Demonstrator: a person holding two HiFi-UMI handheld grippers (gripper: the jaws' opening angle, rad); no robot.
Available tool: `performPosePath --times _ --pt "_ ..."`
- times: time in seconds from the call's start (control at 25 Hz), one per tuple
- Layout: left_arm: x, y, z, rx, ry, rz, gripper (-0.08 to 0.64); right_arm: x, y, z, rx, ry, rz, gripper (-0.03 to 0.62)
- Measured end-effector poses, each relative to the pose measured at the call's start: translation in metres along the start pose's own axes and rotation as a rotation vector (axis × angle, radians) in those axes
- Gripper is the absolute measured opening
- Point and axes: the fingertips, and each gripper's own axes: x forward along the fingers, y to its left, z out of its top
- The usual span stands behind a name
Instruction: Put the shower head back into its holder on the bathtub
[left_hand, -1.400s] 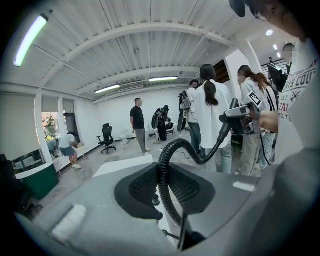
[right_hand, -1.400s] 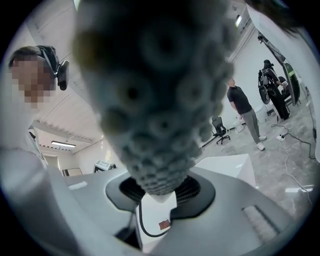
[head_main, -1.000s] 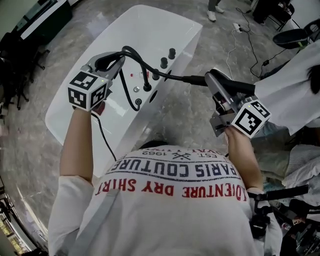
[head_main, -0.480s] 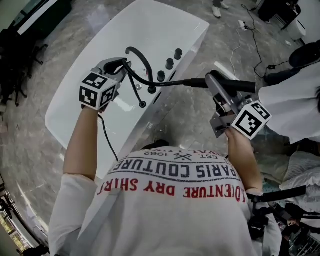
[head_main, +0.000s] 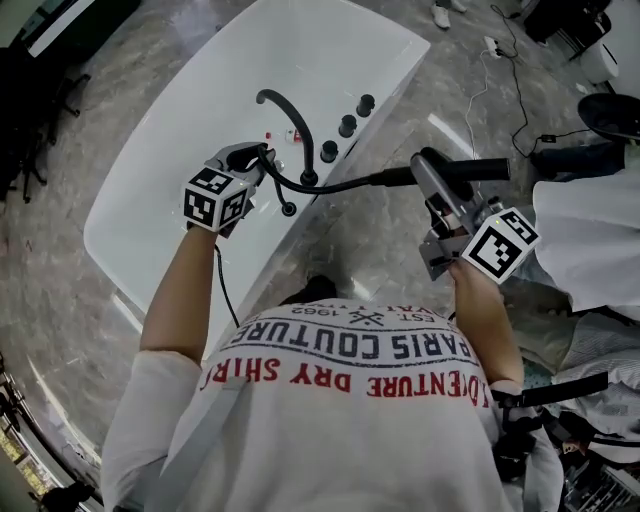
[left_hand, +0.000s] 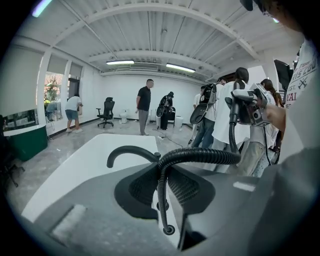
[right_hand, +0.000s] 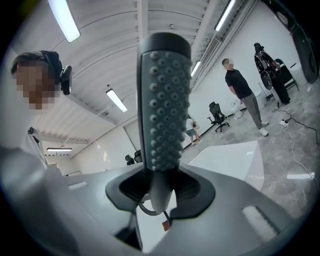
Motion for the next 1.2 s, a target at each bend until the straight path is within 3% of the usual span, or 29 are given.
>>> performPosePath --times 0.4,0.88,1.2 --pt "0.030 -0.003 -0.064 -0.168 0.000 -0.025 0.066 0.021 -0.006 -0.003 0.016 0.007 0.000 0.126" --pt "0.064 -0.015 -0.148 -0.265 0.126 -0.028 0.066 0.036 -0.024 -0.030 0.045 0.073 -0.005 0.126" --pt "0.075 -0.022 -0.200 -0.281 0.218 -0.033 0.068 0.051 -0.024 -0.041 0.064 0.084 0.016 0.126"
